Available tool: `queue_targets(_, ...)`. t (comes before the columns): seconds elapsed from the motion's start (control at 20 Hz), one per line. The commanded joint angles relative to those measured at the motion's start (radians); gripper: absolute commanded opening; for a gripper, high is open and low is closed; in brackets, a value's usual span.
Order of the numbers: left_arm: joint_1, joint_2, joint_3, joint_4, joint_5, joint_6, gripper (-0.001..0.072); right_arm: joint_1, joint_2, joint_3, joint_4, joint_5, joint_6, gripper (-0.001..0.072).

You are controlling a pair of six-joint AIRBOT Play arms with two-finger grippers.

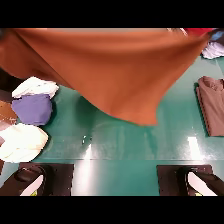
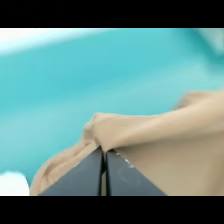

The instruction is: Fold the shirts.

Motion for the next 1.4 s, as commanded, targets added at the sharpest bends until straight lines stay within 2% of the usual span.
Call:
queue_targets(0.0,0.000,0.005,0.290,0.000,0.019,-0.003,0.0025,-0.056,0.143,0.163,-0.136,0.006,0.007,0.0015)
queue_targets(0.25,0.000,0.005,0.464,-0.181,0.047,0.025,0.0025,-0.200,0.215,0.357,-0.171,0.064,0.014,0.0015)
queue_targets(0.35,0.000,0.003,0.449,-0.280,0.029,0.059,0.0025,-0.255,0.179,0.437,-0.167,0.136,0.019,0.0015)
queue_targets(0.5,0.000,-0.001,0.327,-0.262,0.018,0.058,0.0024,-0.290,0.065,0.529,-0.155,0.303,0.039,0.0015)
queue_targets(0.6,0.000,-0.042,0.242,-0.242,-0.045,0.057,0.0025,-0.288,-0.005,0.494,-0.126,0.380,0.040,0.0015)
queue_targets(0.8,0.000,-0.223,0.081,-0.239,-0.206,0.058,0.0025,-0.182,-0.156,0.285,-0.127,0.432,0.039,0.0015)
queue_targets(0.95,0.000,-0.385,-0.071,-0.222,-0.182,0.060,0.0025,-0.065,-0.286,0.162,-0.271,0.396,0.039,0.0015)
queue_targets(1.05,0.000,-0.515,-0.143,-0.205,-0.125,0.112,0.0026,0.010,-0.380,0.105,-0.362,0.311,0.038,0.0015)
queue_targets(1.15,0.000,-0.644,-0.164,-0.193,-0.070,0.151,0.0026,0.056,-0.471,0.074,-0.383,0.203,0.038,0.0015)
queue_targets(1.35,0.000,-0.787,-0.163,-0.178,0.094,0.157,0.0026,0.085,-0.649,0.144,-0.380,0.066,0.039,0.0016)
